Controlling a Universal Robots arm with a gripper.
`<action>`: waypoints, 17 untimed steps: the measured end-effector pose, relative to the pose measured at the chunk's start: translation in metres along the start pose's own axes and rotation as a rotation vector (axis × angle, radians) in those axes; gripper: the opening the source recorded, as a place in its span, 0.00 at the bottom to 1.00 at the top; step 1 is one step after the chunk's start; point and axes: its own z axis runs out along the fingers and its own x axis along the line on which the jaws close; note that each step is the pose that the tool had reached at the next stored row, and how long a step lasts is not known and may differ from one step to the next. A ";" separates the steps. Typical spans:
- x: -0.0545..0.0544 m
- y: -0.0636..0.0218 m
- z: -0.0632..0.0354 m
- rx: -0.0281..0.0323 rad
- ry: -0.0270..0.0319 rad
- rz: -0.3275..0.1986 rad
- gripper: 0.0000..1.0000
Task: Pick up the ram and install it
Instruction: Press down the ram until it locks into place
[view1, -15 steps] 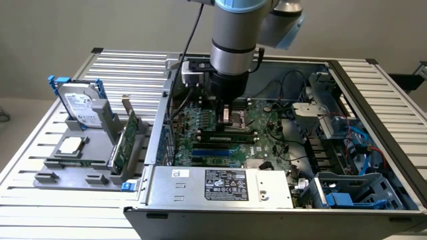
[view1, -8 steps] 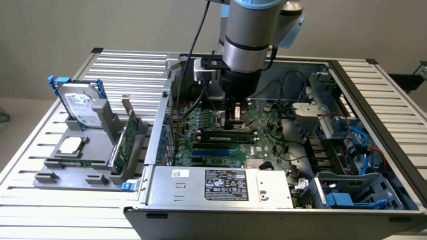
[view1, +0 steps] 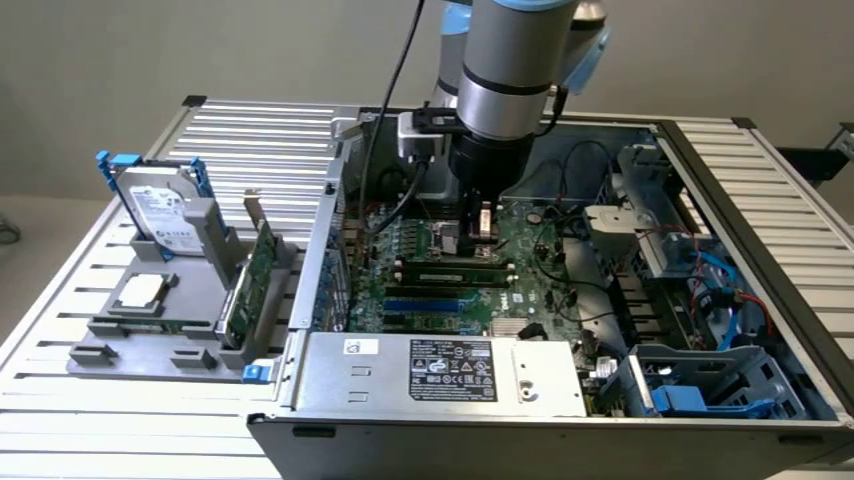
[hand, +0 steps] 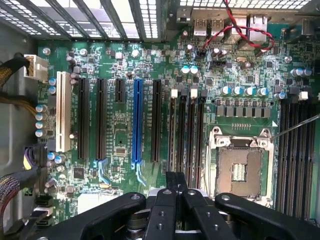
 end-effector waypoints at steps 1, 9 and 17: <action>0.000 -0.0007 -0.0005 0.0000 -0.0001 0.000 0.11; 0.000 -0.0018 -0.0010 0.0001 -0.0037 -0.001 0.11; 0.000 -0.0018 -0.0011 0.0002 -0.0068 -0.001 0.11</action>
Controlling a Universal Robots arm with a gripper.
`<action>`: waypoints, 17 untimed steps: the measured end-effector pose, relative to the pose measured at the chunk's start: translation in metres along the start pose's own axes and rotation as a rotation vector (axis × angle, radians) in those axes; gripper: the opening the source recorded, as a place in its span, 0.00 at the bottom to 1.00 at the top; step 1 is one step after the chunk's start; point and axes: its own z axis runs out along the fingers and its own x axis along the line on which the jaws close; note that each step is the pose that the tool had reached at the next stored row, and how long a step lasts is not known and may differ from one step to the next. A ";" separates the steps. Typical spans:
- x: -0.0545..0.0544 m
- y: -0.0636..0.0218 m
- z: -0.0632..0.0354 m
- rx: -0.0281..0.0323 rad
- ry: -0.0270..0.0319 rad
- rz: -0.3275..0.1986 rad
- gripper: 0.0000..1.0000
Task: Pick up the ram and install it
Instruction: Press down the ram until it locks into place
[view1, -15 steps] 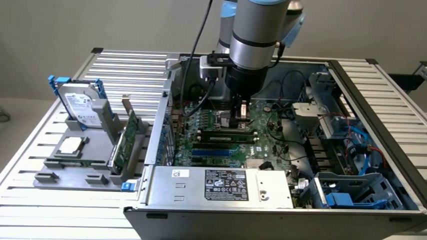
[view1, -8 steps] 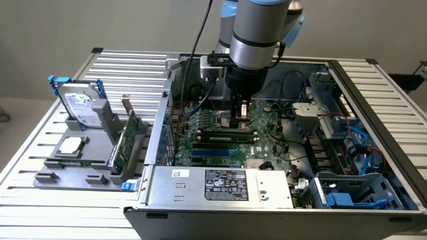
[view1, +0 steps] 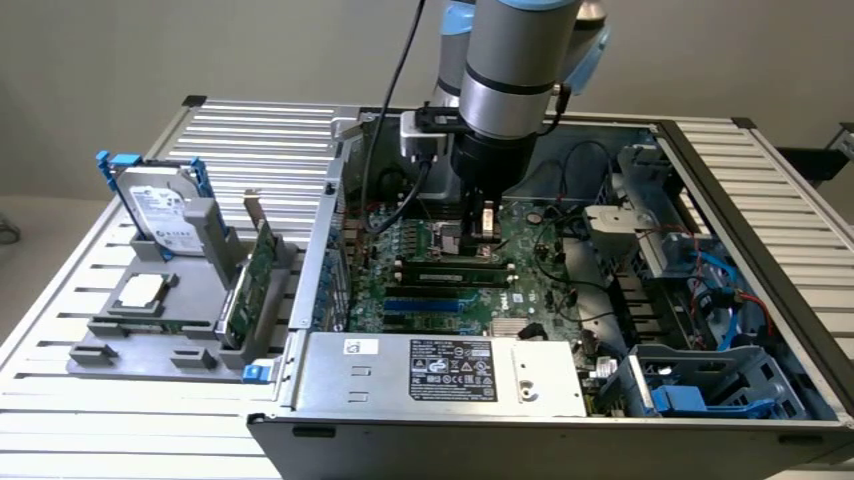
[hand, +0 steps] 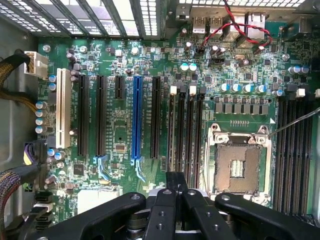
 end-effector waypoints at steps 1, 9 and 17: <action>0.000 0.0000 0.0000 0.0000 -0.0001 0.000 0.11; 0.000 0.0000 0.0003 0.0003 -0.0054 0.101 0.11; 0.000 0.0000 0.0004 0.0010 -0.0112 0.221 0.11</action>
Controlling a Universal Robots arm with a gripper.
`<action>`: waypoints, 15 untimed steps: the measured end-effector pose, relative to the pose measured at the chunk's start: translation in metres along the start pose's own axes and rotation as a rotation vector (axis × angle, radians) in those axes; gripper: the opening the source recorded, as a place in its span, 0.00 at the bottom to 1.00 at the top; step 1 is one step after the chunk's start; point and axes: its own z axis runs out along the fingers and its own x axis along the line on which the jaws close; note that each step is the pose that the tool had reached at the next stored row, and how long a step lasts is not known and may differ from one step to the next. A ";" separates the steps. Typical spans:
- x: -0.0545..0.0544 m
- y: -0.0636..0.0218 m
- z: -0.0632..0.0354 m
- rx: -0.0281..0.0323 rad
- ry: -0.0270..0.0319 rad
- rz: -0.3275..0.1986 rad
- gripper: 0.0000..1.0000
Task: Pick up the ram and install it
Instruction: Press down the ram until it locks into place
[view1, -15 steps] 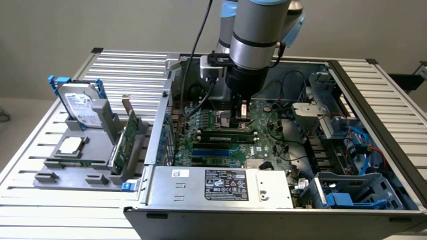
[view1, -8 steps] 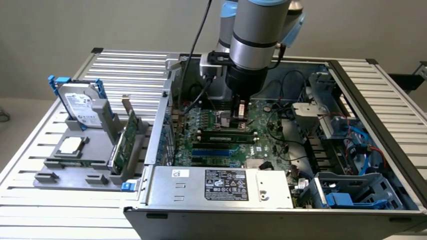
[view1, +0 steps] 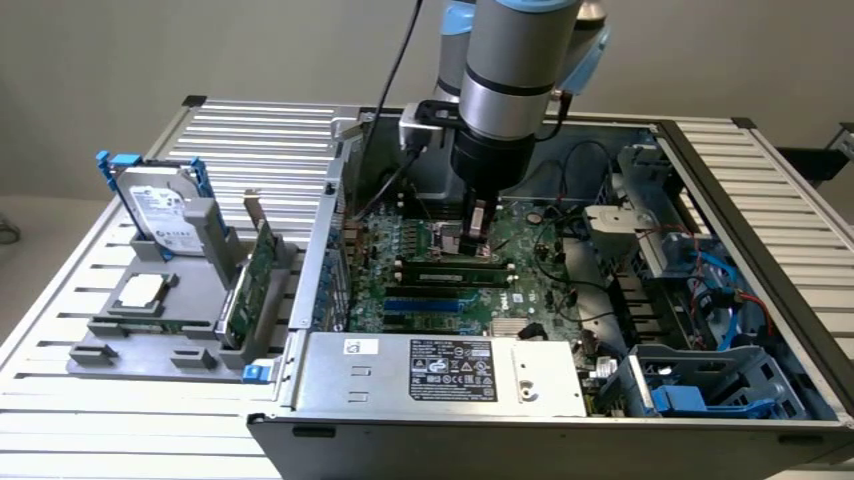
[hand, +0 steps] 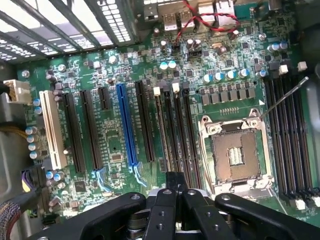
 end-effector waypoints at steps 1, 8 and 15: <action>0.000 0.0000 0.0000 0.0000 -0.0007 0.015 0.11; 0.000 0.0000 0.0000 0.0007 -0.0056 0.114 0.11; 0.000 0.0000 0.0000 0.0018 -0.0104 0.215 0.11</action>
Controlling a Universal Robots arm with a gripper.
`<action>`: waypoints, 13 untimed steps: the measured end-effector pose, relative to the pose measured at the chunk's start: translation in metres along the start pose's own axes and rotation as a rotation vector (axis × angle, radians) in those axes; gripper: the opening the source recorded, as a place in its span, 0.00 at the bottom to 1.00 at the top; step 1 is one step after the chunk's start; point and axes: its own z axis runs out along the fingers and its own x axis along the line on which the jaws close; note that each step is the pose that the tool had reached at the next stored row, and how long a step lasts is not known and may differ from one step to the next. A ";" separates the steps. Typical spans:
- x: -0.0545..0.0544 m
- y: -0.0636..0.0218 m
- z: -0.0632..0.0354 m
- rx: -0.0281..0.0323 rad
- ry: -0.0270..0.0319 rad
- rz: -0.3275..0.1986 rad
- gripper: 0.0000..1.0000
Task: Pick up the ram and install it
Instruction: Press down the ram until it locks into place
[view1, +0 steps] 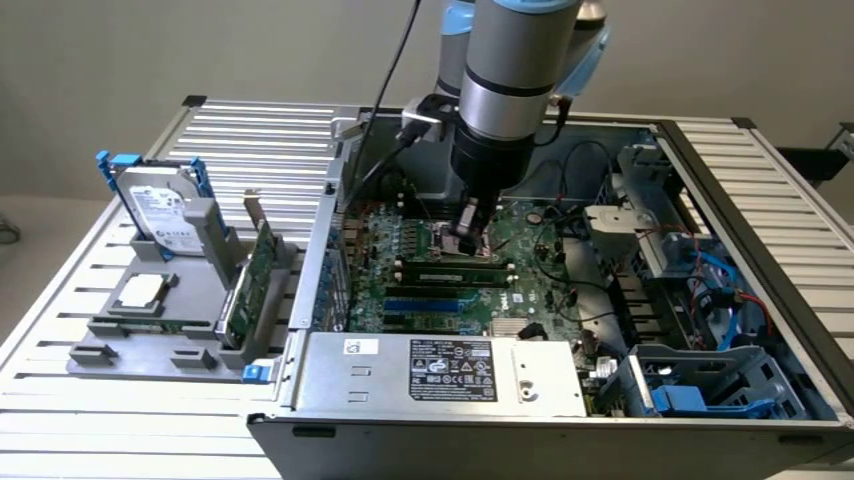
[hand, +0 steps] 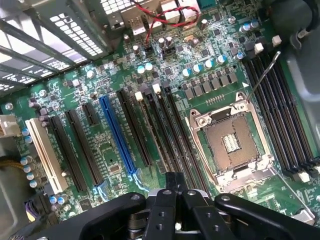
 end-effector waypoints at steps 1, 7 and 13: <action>0.000 0.0000 0.0000 0.0000 -0.0006 0.015 0.11; 0.000 0.0000 0.0000 0.0001 -0.0050 0.110 0.11; 0.000 0.0000 0.0001 0.0002 -0.0092 0.202 0.11</action>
